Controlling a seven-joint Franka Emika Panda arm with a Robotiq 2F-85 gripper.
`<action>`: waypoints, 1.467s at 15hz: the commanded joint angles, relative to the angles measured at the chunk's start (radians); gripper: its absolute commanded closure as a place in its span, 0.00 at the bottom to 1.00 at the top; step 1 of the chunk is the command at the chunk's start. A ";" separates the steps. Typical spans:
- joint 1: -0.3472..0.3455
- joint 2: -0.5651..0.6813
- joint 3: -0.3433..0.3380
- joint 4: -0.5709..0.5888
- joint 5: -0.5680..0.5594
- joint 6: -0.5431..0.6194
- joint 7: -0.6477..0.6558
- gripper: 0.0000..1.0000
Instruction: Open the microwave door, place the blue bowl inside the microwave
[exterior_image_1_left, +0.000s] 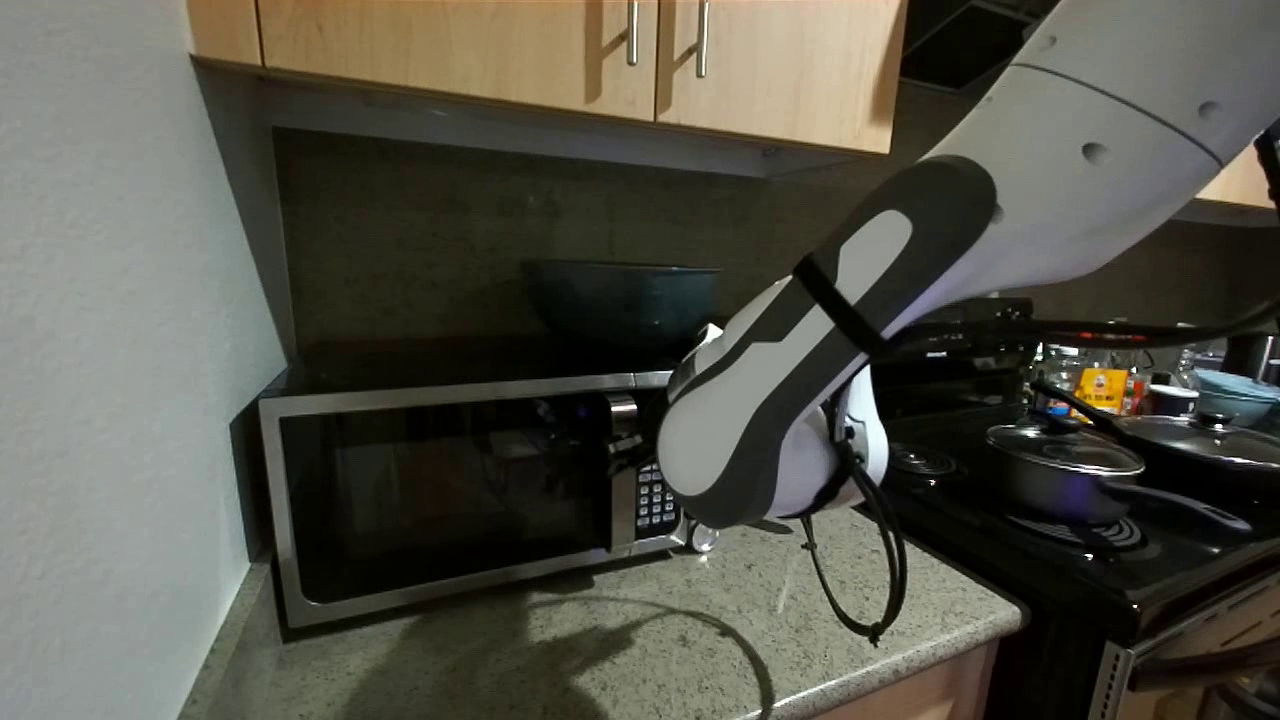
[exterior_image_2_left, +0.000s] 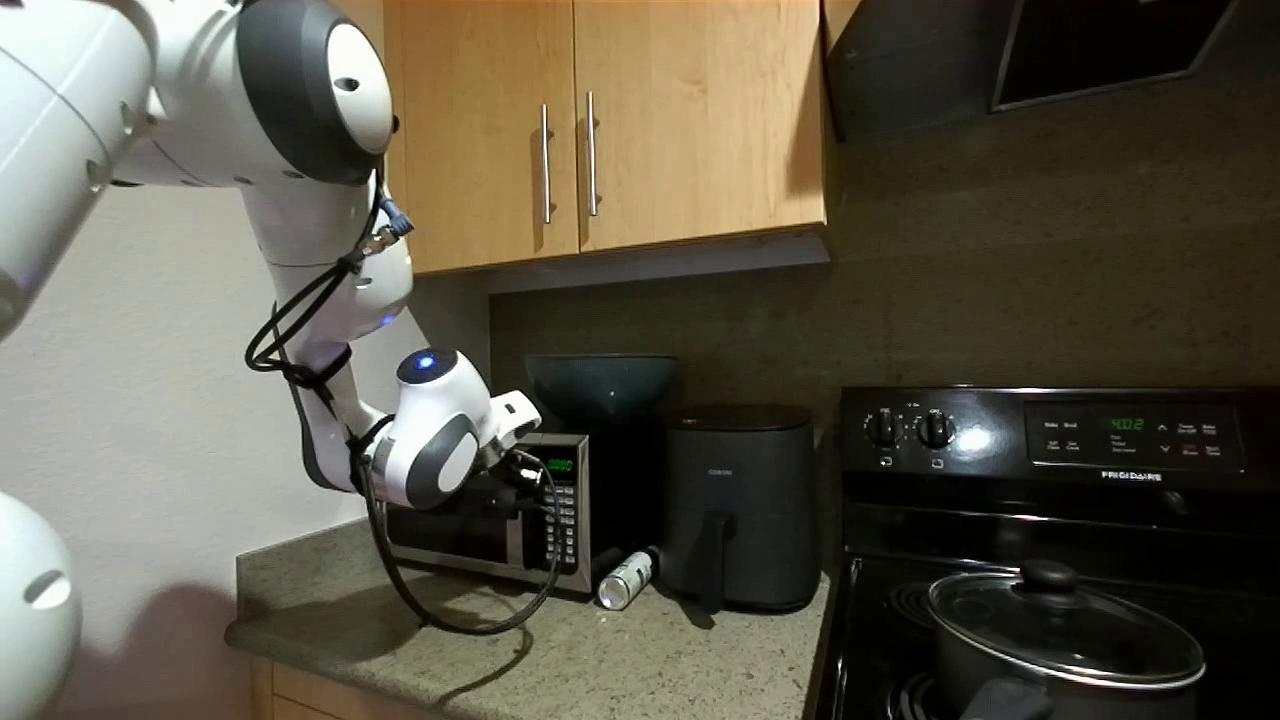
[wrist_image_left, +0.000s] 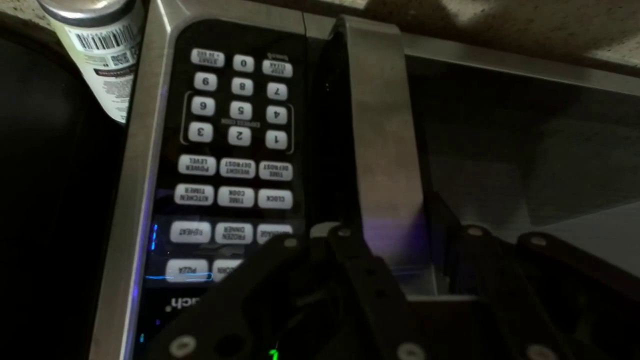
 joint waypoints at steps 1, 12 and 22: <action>0.028 -0.068 -0.030 -0.055 0.023 -0.017 -0.006 0.91; 0.004 -0.410 0.008 -0.210 0.036 -0.631 0.006 0.91; -0.151 -0.335 0.226 -0.171 0.026 -0.590 -0.001 0.22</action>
